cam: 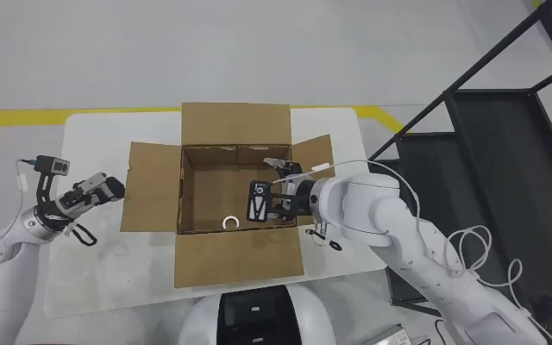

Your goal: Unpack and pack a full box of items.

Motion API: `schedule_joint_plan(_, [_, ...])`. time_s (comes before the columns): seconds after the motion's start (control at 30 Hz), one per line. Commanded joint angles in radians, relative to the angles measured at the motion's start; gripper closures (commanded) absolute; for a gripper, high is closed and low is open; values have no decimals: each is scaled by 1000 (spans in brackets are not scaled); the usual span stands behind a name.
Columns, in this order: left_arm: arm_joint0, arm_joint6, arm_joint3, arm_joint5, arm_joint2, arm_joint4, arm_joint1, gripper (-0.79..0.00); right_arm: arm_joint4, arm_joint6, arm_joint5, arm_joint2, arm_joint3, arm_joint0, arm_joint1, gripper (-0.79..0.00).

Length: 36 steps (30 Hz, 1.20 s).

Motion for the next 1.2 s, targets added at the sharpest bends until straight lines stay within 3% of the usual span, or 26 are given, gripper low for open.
schedule_joint_plan(0.0, [0, 0, 0, 0, 0, 0, 0, -785, 0, 0, 0, 0, 0, 0, 0, -785])
schedule_joint_plan(0.17, [0, 0, 0, 0, 0, 0, 0, -785, -22, 0, -1, -14, 4, 11, -2, -785])
schedule_joint_plan(0.3, [0, 0, 0, 0, 0, 0, 0, -785, -38, 56, 29, -70, 37, 89, -18, -785])
schedule_joint_plan(0.43, [0, 0, 0, 0, 0, 0, 0, -785, 27, 157, 106, -185, 118, 209, -58, -785])
schedule_joint_plan(0.67, [0, 0, 0, 0, 0, 0, 0, -785, 191, 217, 193, -378, 331, 416, -152, -785])
schedule_joint_plan(1.17, [0, 0, 0, 0, 0, 0, 0, -785, 101, -60, 176, -569, 697, 515, -278, -785])
